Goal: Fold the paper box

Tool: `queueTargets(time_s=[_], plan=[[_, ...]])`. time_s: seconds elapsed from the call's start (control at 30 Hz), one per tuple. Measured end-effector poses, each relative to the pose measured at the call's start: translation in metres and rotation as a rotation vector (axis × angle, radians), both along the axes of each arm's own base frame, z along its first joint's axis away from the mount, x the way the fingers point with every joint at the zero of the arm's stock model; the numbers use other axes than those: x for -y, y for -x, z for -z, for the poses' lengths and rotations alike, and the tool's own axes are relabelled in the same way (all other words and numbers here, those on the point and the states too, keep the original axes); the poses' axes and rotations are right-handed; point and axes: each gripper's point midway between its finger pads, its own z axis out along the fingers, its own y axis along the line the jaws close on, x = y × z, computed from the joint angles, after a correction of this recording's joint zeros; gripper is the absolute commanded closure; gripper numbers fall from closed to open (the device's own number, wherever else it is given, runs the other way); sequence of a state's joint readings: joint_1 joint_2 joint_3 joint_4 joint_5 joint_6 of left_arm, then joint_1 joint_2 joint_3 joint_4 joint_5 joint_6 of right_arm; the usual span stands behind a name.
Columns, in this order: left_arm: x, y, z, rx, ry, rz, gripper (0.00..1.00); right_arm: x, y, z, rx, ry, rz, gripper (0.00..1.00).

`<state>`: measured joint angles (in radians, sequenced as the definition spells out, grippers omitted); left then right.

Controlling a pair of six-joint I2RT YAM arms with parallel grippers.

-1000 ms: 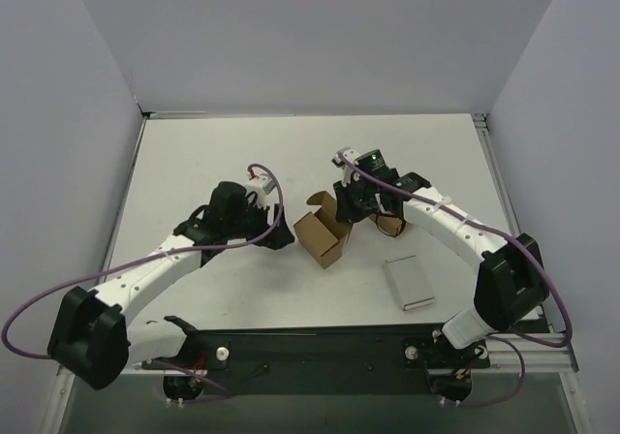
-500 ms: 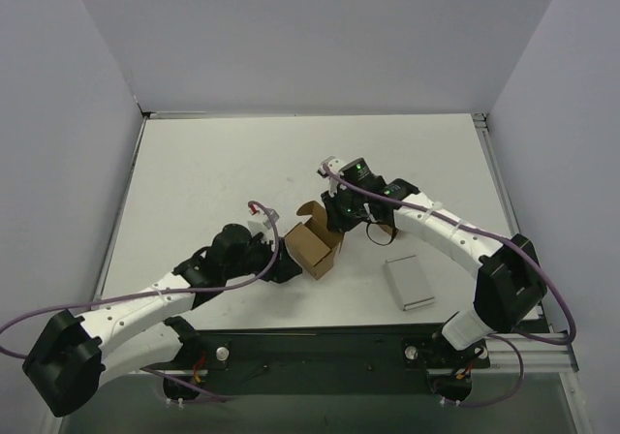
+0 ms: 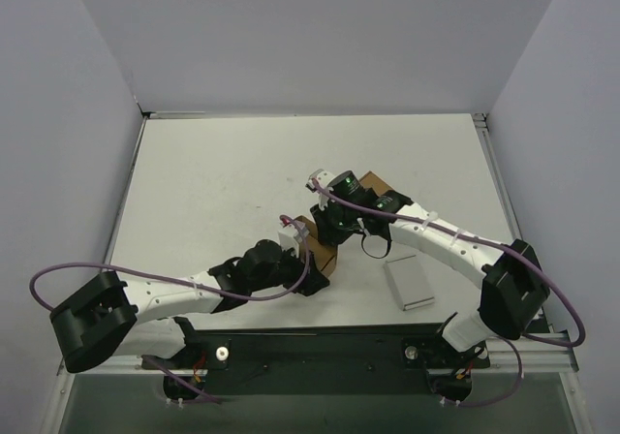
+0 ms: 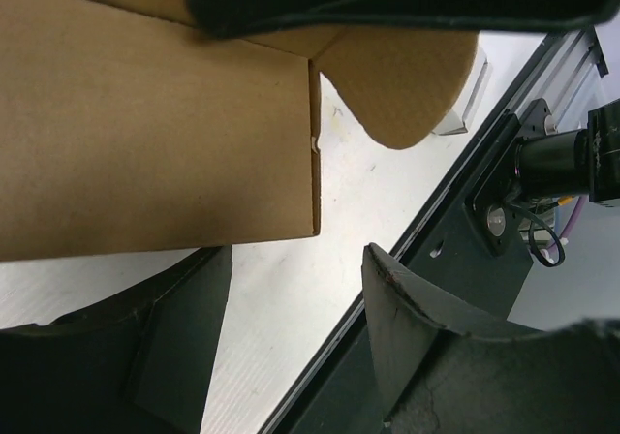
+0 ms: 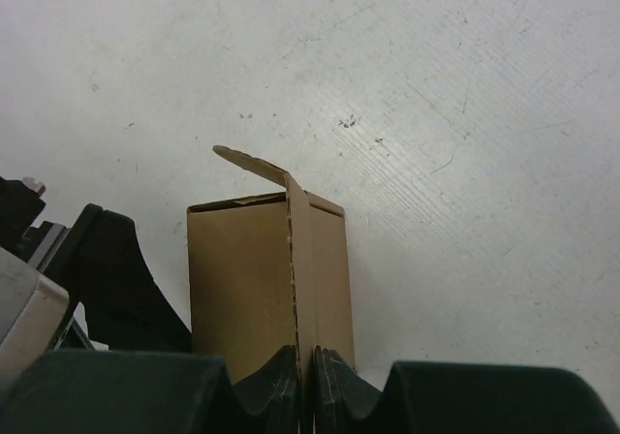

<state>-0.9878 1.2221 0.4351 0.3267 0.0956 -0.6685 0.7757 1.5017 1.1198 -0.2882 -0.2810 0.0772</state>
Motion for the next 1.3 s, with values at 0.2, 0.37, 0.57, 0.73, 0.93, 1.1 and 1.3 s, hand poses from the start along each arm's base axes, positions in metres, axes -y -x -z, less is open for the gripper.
queueTargets(time_s=[0.2, 0.37, 0.57, 0.73, 0.93, 1.1, 1.3], plan=[[0.014, 0.002, 0.0, 0.027, -0.006, 0.023, 0.34, -0.003, 0.004, 0.0, 0.006, -0.014, -0.037, 0.87], [0.021, 0.006, -0.003, 0.041, -0.008, 0.043, 0.3, -0.004, 0.005, 0.0, 0.016, -0.017, -0.073, 0.84], [0.016, 0.006, -0.026, 0.081, 0.027, 0.028, 0.21, -0.007, 0.009, -0.001, 0.008, -0.03, -0.094, 0.63], [-0.004, 0.008, -0.075, 0.174, 0.103, -0.005, 0.16, -0.007, 0.011, -0.002, -0.004, -0.032, -0.079, 0.4], [-0.041, 0.006, -0.096, 0.229, 0.027, -0.046, 0.12, -0.002, 0.008, -0.023, 0.033, -0.069, -0.037, 0.24], [-0.072, -0.017, -0.111, 0.275, -0.1, -0.105, 0.1, 0.01, 0.007, -0.056, 0.085, -0.129, 0.042, 0.25], [-0.107, -0.067, -0.125, 0.347, -0.282, -0.18, 0.1, 0.041, 0.022, -0.091, 0.138, -0.229, 0.227, 0.32]])
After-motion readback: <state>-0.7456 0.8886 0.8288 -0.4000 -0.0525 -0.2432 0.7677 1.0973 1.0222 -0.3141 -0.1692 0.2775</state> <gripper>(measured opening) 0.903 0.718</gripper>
